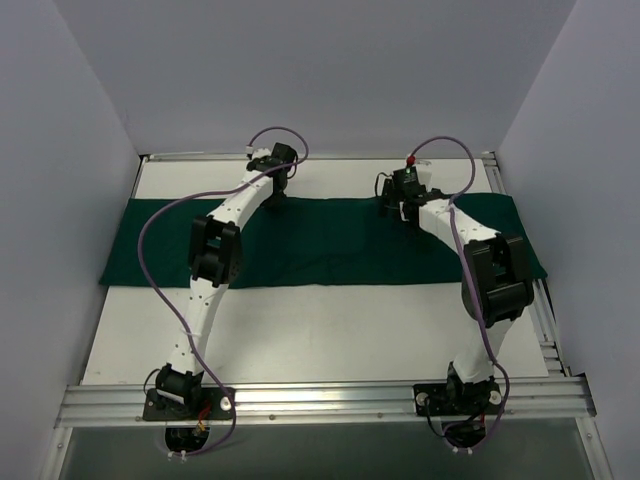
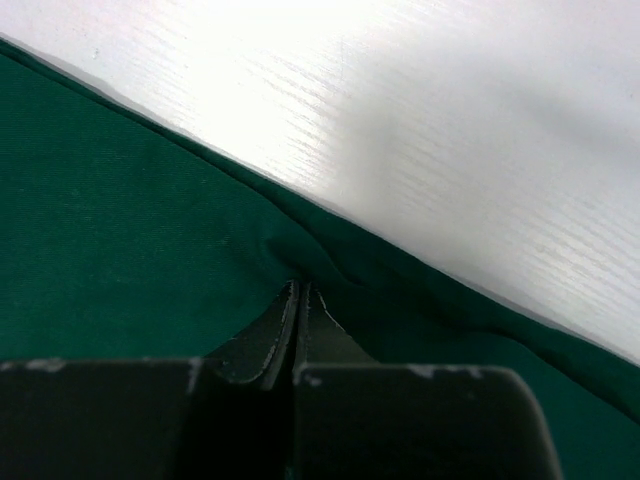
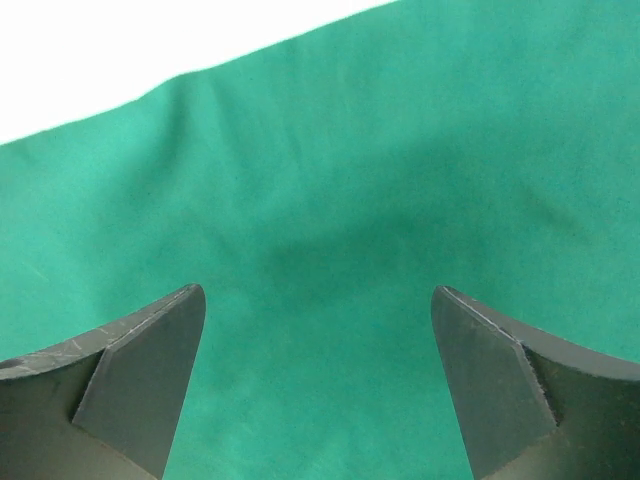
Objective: Open and lay out the surgical kit
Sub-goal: Open the surgical kit at the center of the board.
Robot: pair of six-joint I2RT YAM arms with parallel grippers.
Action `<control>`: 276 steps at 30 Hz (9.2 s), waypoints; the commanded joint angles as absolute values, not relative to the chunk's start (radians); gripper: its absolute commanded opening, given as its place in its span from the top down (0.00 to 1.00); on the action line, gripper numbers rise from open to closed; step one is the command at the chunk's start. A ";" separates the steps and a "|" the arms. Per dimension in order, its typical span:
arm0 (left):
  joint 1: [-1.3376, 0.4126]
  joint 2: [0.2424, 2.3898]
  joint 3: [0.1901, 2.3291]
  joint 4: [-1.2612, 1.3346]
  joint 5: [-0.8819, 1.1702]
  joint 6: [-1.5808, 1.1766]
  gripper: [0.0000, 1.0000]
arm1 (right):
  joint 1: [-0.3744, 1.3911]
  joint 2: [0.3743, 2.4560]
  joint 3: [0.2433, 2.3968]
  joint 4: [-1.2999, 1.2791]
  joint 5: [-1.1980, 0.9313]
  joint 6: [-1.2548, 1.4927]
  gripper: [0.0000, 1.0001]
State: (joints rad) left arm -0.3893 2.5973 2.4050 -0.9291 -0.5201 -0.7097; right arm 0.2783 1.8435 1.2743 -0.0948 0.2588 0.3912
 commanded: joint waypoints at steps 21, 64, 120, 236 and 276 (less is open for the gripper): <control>-0.405 2.433 2.347 -0.856 -0.557 -0.632 0.98 | 0.279 2.217 1.735 -0.161 0.353 0.589 0.15; -0.403 2.427 2.315 -0.845 -0.589 -0.611 0.98 | 0.322 2.315 1.838 -0.247 0.330 0.601 0.73; -0.390 2.258 2.174 -0.834 -0.664 -0.604 0.98 | 0.321 2.099 1.799 -0.341 0.384 0.571 1.00; -0.196 2.195 1.684 -0.779 -0.344 -0.672 0.21 | 0.193 1.954 1.144 -0.109 0.342 0.577 0.43; -0.112 2.473 2.141 -0.922 -0.258 -0.620 0.23 | 0.058 2.091 1.390 -0.239 0.368 0.546 0.96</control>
